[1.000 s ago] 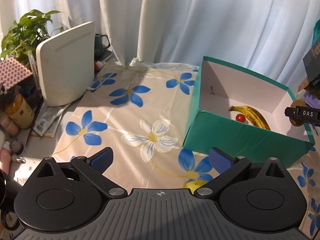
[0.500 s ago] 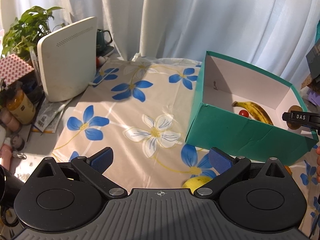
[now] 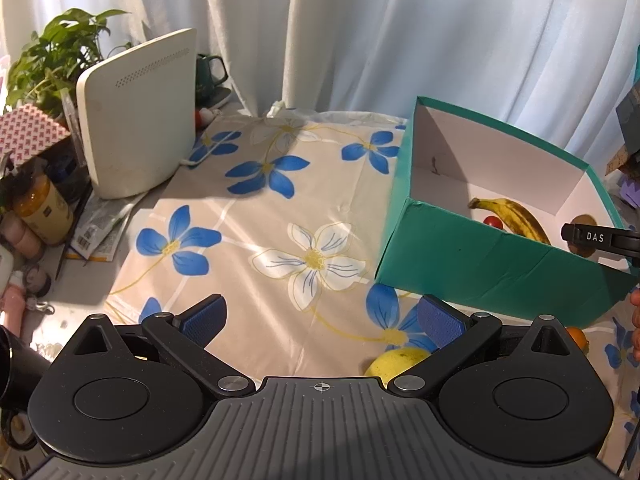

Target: Organize fruits

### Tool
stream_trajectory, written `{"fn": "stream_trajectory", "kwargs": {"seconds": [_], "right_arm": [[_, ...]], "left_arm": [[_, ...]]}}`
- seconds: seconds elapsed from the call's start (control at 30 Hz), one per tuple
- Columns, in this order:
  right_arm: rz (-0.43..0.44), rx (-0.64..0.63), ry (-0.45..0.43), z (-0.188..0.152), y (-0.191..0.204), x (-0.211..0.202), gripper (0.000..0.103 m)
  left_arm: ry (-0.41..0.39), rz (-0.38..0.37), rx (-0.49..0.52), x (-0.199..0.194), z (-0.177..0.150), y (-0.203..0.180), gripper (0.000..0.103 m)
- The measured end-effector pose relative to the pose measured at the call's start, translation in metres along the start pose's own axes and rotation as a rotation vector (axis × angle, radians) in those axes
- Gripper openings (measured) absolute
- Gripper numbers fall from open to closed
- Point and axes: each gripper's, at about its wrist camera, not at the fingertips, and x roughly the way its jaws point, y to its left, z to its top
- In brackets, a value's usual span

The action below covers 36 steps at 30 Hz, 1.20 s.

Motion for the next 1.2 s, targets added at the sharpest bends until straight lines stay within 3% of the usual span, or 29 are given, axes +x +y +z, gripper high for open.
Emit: {"fn": "stream_trajectory", "kwargs": {"seconds": [0.17, 0.27, 0.43, 0.5, 0.6, 0.83, 1.2], "right_arm": [[0.003, 0.023, -0.012, 0.0, -0.004, -0.007, 0.052], [0.021, 0.058, -0.075, -0.001, -0.009, -0.036, 0.054], [0.093, 0.143, -0.225, -0.028, -0.011, -0.108, 0.084], [0.122, 0.168, -0.25, -0.046, -0.008, -0.13, 0.084], [0.165, 0.159, -0.219, -0.066, -0.001, -0.144, 0.085], [0.142, 0.156, -0.132, -0.095, 0.007, -0.154, 0.084], [0.107, 0.188, -0.133, -0.111, 0.007, -0.175, 0.085]], "left_arm": [[0.0, 0.013, 0.008, 0.001, -0.001, 0.003, 0.103], [-0.006, 0.024, 0.021, 0.002, -0.004, 0.007, 0.103], [-0.007, 0.011, 0.07, 0.009, -0.015, 0.009, 0.103], [-0.003, 0.005, 0.105, 0.013, -0.021, 0.006, 0.103], [0.009, 0.034, 0.161, 0.02, -0.03, -0.003, 0.103], [0.006, 0.11, 0.19, 0.025, -0.029, -0.014, 0.103], [0.006, 0.082, 0.205, 0.023, -0.028, -0.011, 0.103]]}}
